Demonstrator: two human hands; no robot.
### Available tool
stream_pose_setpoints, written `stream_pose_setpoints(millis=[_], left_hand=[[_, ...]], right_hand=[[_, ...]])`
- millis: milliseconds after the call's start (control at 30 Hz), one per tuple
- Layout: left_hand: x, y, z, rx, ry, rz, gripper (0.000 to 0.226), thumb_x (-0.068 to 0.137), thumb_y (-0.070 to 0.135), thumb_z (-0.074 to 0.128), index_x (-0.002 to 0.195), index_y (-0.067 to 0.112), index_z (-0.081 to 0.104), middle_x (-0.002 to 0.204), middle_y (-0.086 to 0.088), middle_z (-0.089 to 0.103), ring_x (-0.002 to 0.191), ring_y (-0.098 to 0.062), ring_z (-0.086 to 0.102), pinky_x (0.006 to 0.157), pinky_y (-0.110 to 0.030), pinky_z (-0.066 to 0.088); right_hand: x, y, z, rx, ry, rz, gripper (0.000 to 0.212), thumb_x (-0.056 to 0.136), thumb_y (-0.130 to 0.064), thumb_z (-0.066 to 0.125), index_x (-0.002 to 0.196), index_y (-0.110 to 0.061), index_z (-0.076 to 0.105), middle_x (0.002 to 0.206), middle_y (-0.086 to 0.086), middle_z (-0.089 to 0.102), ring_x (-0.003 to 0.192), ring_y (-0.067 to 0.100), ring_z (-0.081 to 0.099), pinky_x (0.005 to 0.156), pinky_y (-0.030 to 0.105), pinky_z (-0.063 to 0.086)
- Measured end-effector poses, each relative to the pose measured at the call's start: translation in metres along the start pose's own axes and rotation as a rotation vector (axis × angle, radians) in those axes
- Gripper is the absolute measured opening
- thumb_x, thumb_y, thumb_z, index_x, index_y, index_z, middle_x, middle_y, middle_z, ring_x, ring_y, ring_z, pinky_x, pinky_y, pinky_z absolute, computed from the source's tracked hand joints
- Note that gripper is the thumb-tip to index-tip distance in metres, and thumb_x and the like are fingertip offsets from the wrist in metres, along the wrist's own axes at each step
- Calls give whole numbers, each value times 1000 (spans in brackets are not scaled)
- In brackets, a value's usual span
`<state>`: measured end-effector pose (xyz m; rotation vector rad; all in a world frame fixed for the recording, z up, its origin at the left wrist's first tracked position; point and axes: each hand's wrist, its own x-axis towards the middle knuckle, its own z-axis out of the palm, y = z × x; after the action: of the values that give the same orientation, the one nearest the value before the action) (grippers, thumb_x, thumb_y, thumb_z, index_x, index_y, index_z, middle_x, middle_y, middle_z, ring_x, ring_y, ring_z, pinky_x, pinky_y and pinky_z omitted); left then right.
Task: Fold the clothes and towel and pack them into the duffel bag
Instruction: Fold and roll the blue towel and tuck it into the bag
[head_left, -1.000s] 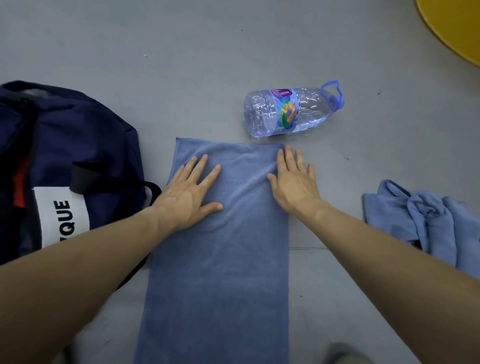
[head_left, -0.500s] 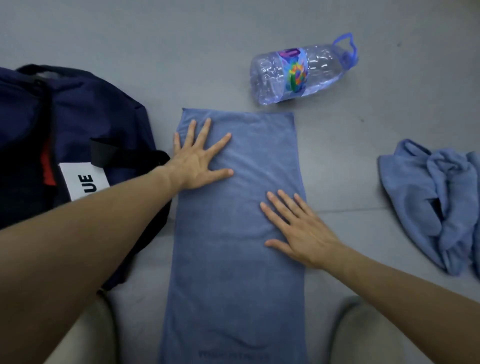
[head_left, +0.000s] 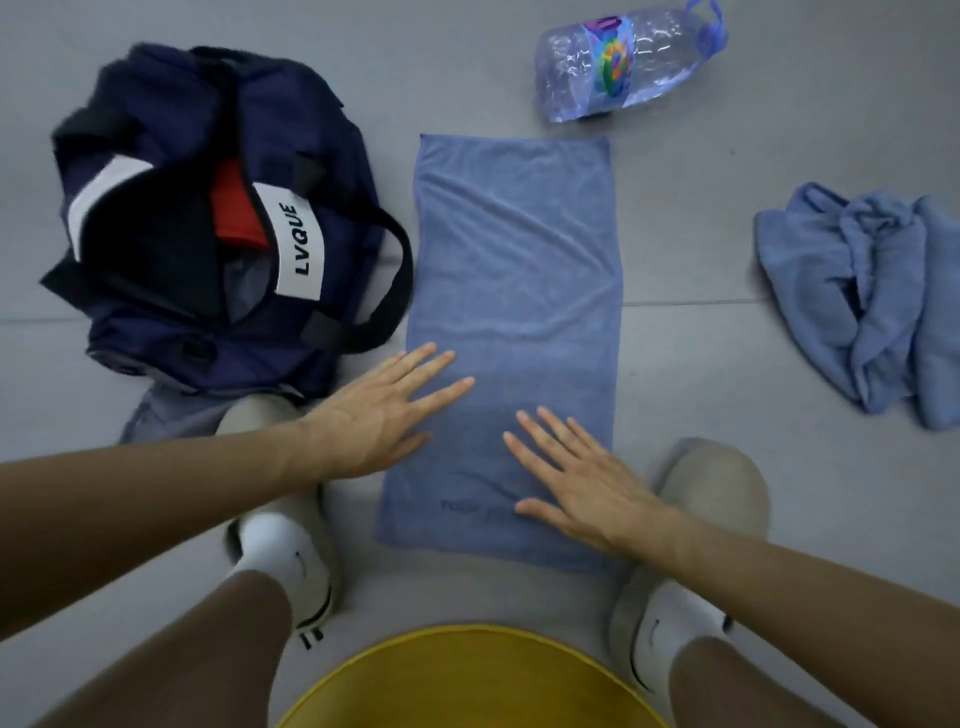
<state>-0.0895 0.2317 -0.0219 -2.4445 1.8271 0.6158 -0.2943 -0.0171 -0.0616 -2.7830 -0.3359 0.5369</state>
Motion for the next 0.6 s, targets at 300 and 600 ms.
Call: stream_pose_setpoints(millis=[300, 600], left_hand=[[-36, 32, 29, -18, -192, 124, 64, 83, 48, 71, 136, 23, 45, 133, -8, 47, 117, -29, 51, 99, -43, 48], [-22, 31, 72, 15, -210, 126, 106, 83, 71, 60, 160, 34, -2, 166, -10, -12, 152, -31, -13, 119, -54, -3]], right_hand=[[-56, -2, 25, -164, -173, -216, 116, 69, -73, 70, 160, -25, 16, 166, 12, 14, 151, 38, 16, 118, 54, 22], [-27, 20, 40, -115, 0, -156, 70, 89, -51, 63, 152, -37, 37, 163, 7, 28, 149, 32, 26, 117, 53, 32]])
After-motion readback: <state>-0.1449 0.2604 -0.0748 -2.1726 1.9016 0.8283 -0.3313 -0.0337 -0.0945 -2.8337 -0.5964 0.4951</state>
